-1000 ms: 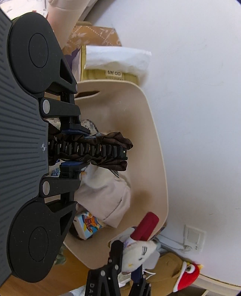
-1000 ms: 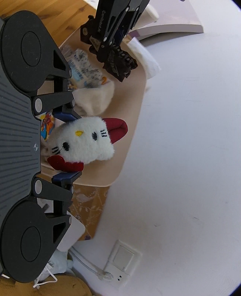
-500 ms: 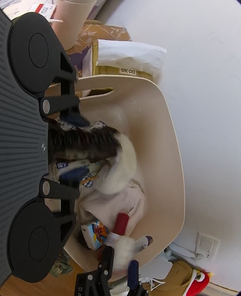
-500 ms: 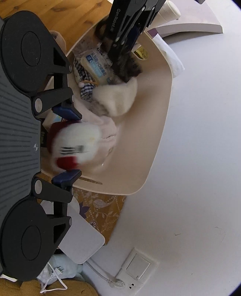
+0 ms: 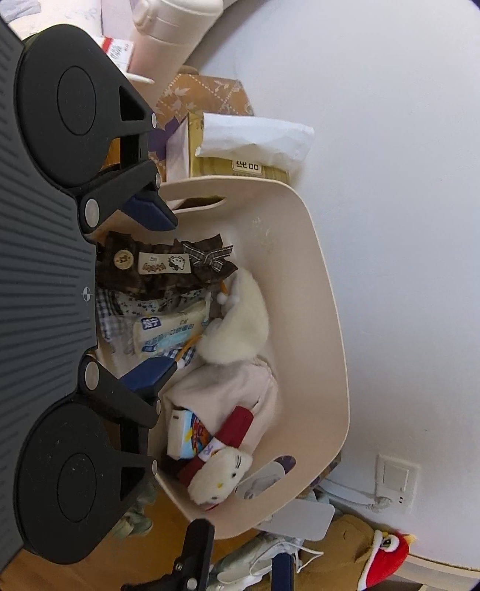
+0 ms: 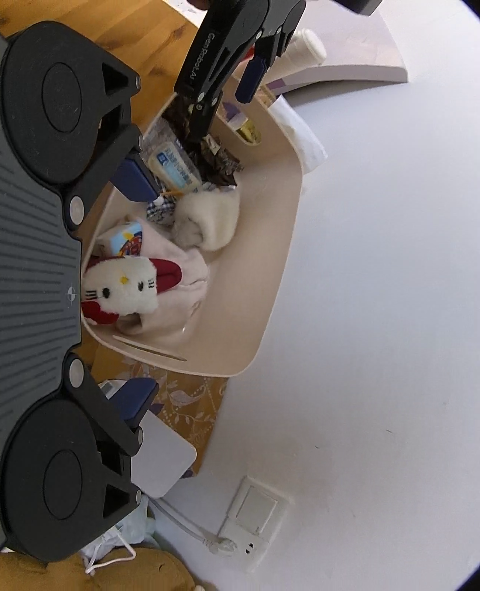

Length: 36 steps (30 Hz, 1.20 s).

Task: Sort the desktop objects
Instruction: 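Open both tools to drop the scrunchie and Hello Kitty plush into the basket, then move both tools back over the table toward the remaining items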

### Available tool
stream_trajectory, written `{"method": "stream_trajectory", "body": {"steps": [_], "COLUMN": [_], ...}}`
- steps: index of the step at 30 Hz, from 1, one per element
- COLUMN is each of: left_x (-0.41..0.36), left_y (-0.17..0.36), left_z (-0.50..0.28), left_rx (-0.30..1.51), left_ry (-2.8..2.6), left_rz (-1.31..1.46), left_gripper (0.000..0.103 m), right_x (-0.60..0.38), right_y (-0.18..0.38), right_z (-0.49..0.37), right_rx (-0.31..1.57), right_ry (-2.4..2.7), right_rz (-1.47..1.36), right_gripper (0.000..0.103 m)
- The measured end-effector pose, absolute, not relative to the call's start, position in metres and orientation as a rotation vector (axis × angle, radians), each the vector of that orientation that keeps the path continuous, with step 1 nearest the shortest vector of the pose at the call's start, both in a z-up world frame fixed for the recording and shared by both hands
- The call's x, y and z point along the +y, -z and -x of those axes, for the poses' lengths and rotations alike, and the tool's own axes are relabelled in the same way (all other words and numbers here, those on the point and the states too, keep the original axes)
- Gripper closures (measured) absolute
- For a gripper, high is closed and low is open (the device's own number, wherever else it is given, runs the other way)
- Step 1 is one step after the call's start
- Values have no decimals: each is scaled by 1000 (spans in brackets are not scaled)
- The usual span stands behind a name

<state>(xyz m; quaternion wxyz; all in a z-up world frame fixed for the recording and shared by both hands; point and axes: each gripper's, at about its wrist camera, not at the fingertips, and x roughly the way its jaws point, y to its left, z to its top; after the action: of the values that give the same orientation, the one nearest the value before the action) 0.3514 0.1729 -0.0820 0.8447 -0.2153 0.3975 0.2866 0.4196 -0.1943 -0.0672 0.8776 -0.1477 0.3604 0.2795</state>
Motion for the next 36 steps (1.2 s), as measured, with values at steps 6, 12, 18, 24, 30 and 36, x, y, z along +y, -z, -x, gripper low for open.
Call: {"method": "stream_trajectory", "body": {"steps": [6,12,18,24,30,36], "left_x": [156,133,105,72,45,19], "left_y": [68,61,63,79,99,115], "left_z": [-333,-317,-304,-293,-278,-271], "left_rx": [816,816,832,884,920,974], "left_ry": [-618,-612,-592,-556,-545,-494], "left_rz": [448,440,470,477,549,589], "left_gripper": [26,26,25,25,25,25], "right_x": [-206,-221,-227,-232,-237,-245], "right_y": [58,54,60,77,99,115], "right_z": [-398,-372,-344,-319,-296,-280], "right_rx": [749,746,772,828,895,953], "right_ry": [-571,-566,-597,-606,-603,-605], "right_rz": [263,233,249,261,263,254], "right_gripper": [0,0,0,0,0,0]}}
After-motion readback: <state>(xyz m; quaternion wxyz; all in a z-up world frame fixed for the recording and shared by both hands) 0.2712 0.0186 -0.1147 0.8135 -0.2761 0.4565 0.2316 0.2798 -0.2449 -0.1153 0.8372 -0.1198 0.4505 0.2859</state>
